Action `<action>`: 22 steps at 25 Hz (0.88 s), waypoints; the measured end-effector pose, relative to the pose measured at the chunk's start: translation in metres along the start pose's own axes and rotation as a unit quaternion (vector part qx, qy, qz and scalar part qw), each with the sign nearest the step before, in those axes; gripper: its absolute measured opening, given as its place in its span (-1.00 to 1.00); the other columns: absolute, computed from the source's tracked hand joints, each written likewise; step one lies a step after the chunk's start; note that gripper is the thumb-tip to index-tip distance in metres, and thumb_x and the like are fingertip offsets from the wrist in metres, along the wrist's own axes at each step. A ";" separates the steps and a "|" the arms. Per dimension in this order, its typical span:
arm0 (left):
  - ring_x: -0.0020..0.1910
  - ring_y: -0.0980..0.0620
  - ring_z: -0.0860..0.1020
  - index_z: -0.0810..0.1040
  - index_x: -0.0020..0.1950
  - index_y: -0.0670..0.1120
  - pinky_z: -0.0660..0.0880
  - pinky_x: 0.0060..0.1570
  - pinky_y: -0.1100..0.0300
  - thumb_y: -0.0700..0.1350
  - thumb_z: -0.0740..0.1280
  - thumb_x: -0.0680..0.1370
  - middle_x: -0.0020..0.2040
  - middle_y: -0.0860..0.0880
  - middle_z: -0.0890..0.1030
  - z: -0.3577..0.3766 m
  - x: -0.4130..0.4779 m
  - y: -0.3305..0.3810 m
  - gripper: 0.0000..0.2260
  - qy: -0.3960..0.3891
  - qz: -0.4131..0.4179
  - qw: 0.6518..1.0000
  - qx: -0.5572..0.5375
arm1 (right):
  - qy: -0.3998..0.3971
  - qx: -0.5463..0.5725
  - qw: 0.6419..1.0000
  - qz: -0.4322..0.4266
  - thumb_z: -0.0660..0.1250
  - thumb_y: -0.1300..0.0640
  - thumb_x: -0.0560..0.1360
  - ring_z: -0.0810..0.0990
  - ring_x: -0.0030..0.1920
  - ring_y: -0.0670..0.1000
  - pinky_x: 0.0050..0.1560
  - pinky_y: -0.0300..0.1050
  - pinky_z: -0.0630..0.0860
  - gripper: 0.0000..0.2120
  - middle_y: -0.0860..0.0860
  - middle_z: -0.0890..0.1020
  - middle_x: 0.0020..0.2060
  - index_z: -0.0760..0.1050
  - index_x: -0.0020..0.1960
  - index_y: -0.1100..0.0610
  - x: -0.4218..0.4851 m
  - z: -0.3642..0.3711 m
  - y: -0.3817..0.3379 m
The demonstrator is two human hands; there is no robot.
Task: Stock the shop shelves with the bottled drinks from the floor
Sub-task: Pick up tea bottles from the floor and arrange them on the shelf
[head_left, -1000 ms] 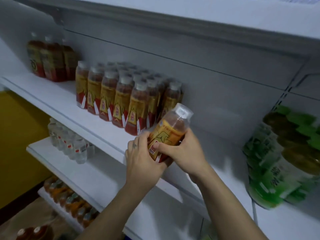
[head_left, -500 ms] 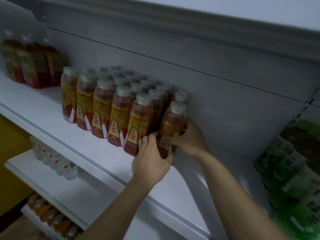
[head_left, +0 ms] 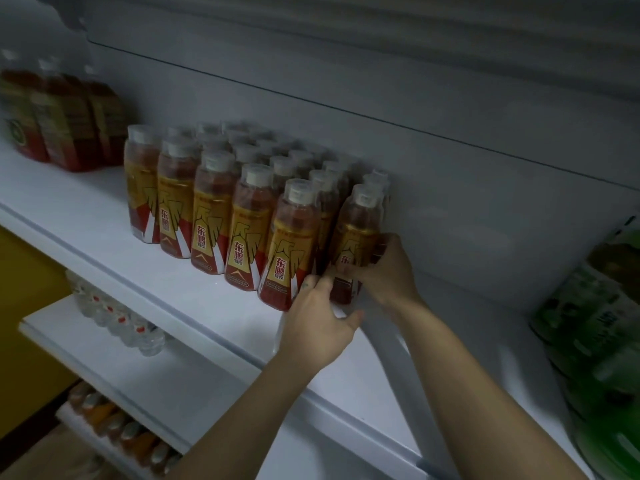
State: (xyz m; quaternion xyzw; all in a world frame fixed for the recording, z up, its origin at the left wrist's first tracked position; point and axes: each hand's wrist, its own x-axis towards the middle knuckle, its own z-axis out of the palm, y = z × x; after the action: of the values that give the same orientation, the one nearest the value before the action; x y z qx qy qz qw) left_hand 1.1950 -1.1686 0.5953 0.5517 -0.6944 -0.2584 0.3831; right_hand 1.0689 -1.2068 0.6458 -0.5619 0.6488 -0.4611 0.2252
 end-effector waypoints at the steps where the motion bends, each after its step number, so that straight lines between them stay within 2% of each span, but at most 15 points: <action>1: 0.26 0.01 0.43 0.29 0.50 0.08 0.49 0.22 -0.01 0.15 0.41 0.45 0.28 0.05 0.41 0.000 0.001 0.000 -0.35 0.001 0.000 1.000 -0.002 | 0.001 -0.003 1.000 0.004 0.66 0.13 0.20 0.59 0.08 0.01 0.05 -0.05 0.55 -0.32 0.00 0.60 0.08 0.37 0.18 0.11 0.001 0.000 0.001; 4: 0.28 -0.02 0.42 0.28 0.49 0.07 0.47 0.24 -0.02 0.14 0.43 0.43 0.28 0.01 0.42 0.001 0.002 0.004 -0.32 0.008 -0.006 1.000 -0.015 | 0.007 -0.007 1.000 0.010 0.65 0.13 0.22 0.58 0.05 -0.01 -0.10 -0.20 0.48 -0.35 -0.01 0.58 0.06 0.36 0.17 0.12 -0.002 0.001 -0.004; 7: 0.31 -0.07 0.42 0.29 0.49 0.04 0.45 0.28 -0.05 0.11 0.45 0.41 0.29 -0.03 0.43 0.002 -0.001 0.007 -0.31 0.010 -0.015 0.999 -0.037 | -0.001 -0.014 0.999 0.031 0.65 0.10 0.22 0.58 0.13 0.06 -0.02 -0.13 0.50 -0.27 0.07 0.57 0.13 0.35 0.24 0.18 0.001 0.002 -0.007; 10: 0.33 -0.04 0.41 0.26 0.51 0.03 0.43 0.30 -0.02 0.08 0.45 0.43 0.34 0.00 0.42 -0.001 -0.012 0.009 -0.30 0.001 -0.016 0.999 -0.047 | -0.015 -0.018 0.998 0.060 0.65 0.08 0.23 0.57 0.17 0.08 0.05 -0.10 0.53 -0.22 0.09 0.54 0.19 0.31 0.30 0.19 -0.008 0.001 -0.013; 11: 0.34 -0.02 0.41 0.26 0.51 0.03 0.43 0.30 -0.01 0.08 0.45 0.43 0.36 0.01 0.42 -0.002 -0.019 0.010 -0.31 0.003 -0.012 0.999 -0.047 | -0.016 -0.001 0.997 0.070 0.64 0.09 0.24 0.57 0.14 0.06 0.05 -0.11 0.52 -0.23 0.06 0.55 0.16 0.30 0.30 0.18 -0.017 0.000 -0.013; 14: 0.35 0.06 0.42 0.28 0.50 0.07 0.44 0.32 -0.03 0.09 0.44 0.42 0.39 0.08 0.42 -0.005 -0.041 0.011 -0.31 0.022 -0.009 0.997 -0.071 | -0.002 0.057 0.996 0.066 0.62 0.18 0.30 0.49 -0.11 -0.14 -0.04 -0.18 0.44 -0.36 -0.14 0.47 -0.10 0.30 0.21 0.07 -0.056 -0.010 -0.010; 16: 0.26 0.12 0.48 0.31 0.45 0.11 0.49 0.26 0.01 0.06 0.46 0.42 0.33 0.13 0.46 -0.007 -0.061 0.018 -0.36 0.037 -0.016 0.992 -0.119 | 0.003 0.077 0.995 0.056 0.60 0.17 0.33 0.49 -0.03 -0.10 0.00 -0.15 0.45 -0.40 -0.10 0.47 -0.06 0.34 0.23 0.09 -0.088 -0.021 -0.003; 18: 0.16 0.23 0.50 0.37 0.41 0.10 0.52 0.16 0.18 -0.01 0.49 0.43 0.26 0.16 0.50 -0.007 -0.086 0.030 -0.42 0.041 -0.009 0.986 -0.161 | 0.005 0.113 0.992 0.047 0.58 0.15 0.36 0.52 0.10 -0.04 0.10 -0.12 0.51 -0.43 -0.06 0.53 0.06 0.38 0.27 0.07 -0.123 -0.039 0.003; 20: 0.11 0.29 0.51 0.41 0.37 0.07 0.50 0.03 0.34 -0.08 0.51 0.43 0.20 0.16 0.52 -0.002 -0.118 0.045 -0.46 0.038 0.005 0.981 -0.189 | 0.011 0.154 0.987 0.042 0.56 0.16 0.38 0.58 0.05 -0.05 0.08 -0.16 0.56 -0.52 -0.06 0.58 0.04 0.42 0.21 0.04 -0.161 -0.064 0.012; 22: 0.06 0.30 0.54 0.44 0.32 0.05 0.50 -0.06 0.35 -0.13 0.52 0.43 0.15 0.15 0.56 0.008 -0.156 0.061 -0.49 0.040 0.019 0.976 -0.212 | 0.015 0.163 0.986 0.038 0.56 0.17 0.38 0.60 -0.04 -0.09 -0.03 -0.25 0.56 -0.58 -0.05 0.61 0.00 0.47 0.16 0.03 -0.208 -0.097 0.024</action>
State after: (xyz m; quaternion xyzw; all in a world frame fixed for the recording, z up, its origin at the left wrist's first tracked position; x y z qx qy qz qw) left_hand 1.1688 -1.0032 0.6003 0.4546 -0.6181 -0.3699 0.5239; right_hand 1.0333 -0.9794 0.6239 -0.4858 0.5890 -0.5604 0.3211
